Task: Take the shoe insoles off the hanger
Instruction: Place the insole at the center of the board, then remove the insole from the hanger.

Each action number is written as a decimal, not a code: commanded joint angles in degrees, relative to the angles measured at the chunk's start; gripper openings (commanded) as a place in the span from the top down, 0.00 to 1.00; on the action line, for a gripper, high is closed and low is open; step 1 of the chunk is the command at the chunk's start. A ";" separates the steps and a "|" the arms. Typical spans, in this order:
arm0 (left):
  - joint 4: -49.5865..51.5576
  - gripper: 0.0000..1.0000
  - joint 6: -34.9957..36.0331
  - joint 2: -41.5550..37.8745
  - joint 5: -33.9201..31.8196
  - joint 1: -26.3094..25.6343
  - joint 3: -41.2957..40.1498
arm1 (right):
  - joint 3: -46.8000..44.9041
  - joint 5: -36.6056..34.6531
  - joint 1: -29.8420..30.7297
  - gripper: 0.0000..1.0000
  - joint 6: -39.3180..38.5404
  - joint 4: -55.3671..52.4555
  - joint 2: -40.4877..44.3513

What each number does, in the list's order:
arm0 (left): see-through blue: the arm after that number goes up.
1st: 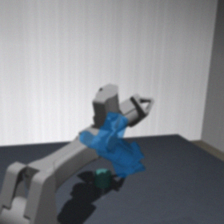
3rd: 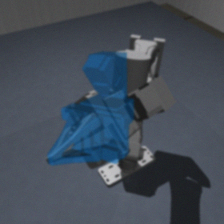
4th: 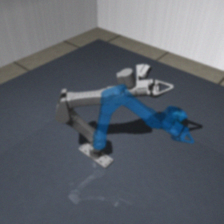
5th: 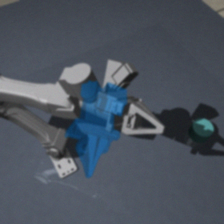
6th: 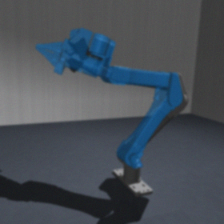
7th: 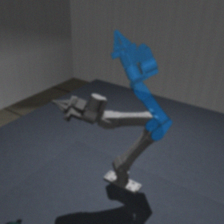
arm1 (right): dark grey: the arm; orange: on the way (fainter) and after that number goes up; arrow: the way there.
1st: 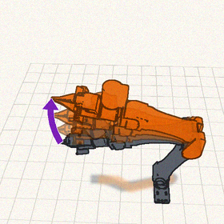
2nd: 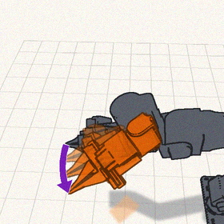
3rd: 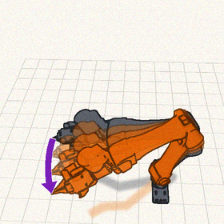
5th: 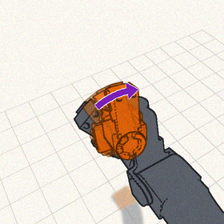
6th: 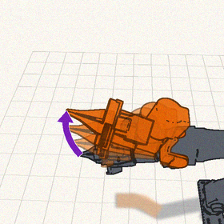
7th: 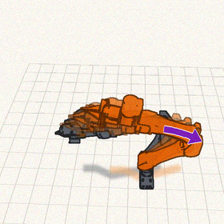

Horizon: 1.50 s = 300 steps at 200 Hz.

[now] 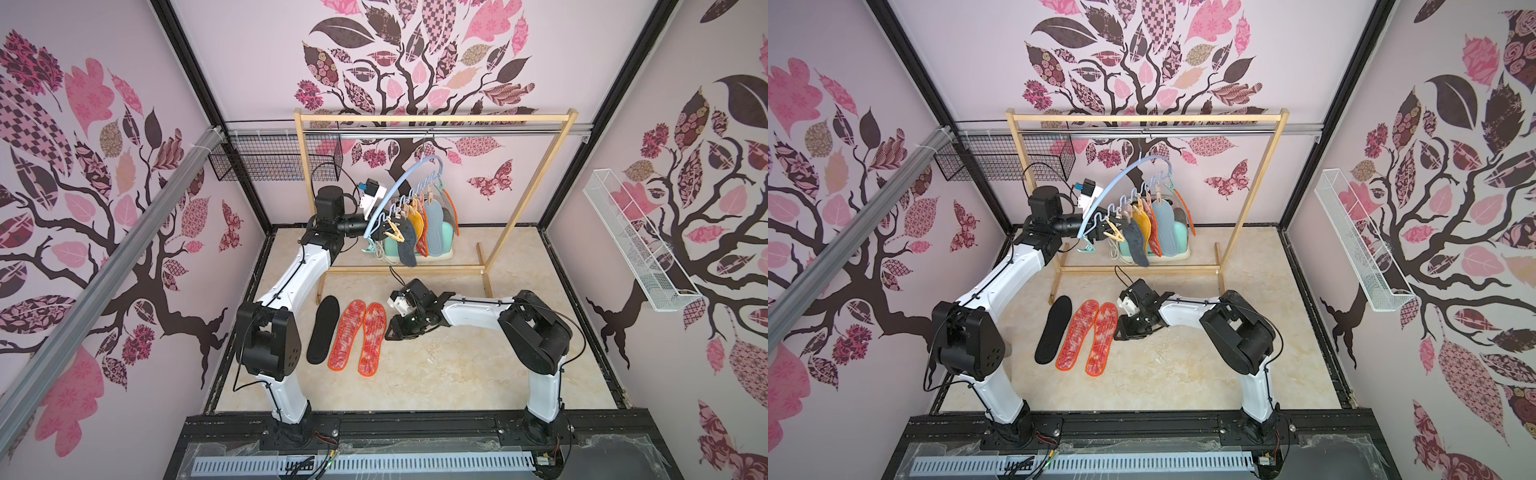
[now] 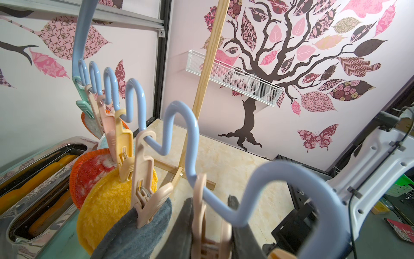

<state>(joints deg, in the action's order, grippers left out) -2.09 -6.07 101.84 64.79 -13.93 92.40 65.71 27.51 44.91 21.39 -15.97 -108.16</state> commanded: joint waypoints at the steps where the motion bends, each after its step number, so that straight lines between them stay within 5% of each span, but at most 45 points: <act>1: -0.83 0.97 -0.04 -1.59 -0.06 0.57 -0.90 | -3.06 -5.00 -1.51 0.62 -4.02 4.28 8.36; 125: -0.67 0.96 -0.18 -1.73 -0.59 0.75 -0.99 | -39.38 -17.45 -1.66 0.62 -8.71 28.65 45.36; 175: 1.20 0.88 1.05 -1.73 -1.86 0.73 -1.63 | -42.46 -21.83 -1.66 0.60 -9.21 30.81 48.80; 246: 4.03 0.37 4.64 -3.72 -4.40 0.74 -3.32 | -40.63 -20.25 -1.65 0.60 -8.64 29.86 45.22; 300: 7.26 0.28 7.14 -9.18 -11.86 0.75 -10.19 | -40.69 -20.74 -1.61 0.61 -8.56 29.93 45.32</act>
<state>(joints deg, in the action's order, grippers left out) 2.68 -1.19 96.20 57.65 -13.39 84.66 22.87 7.20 43.00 12.95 13.52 -62.33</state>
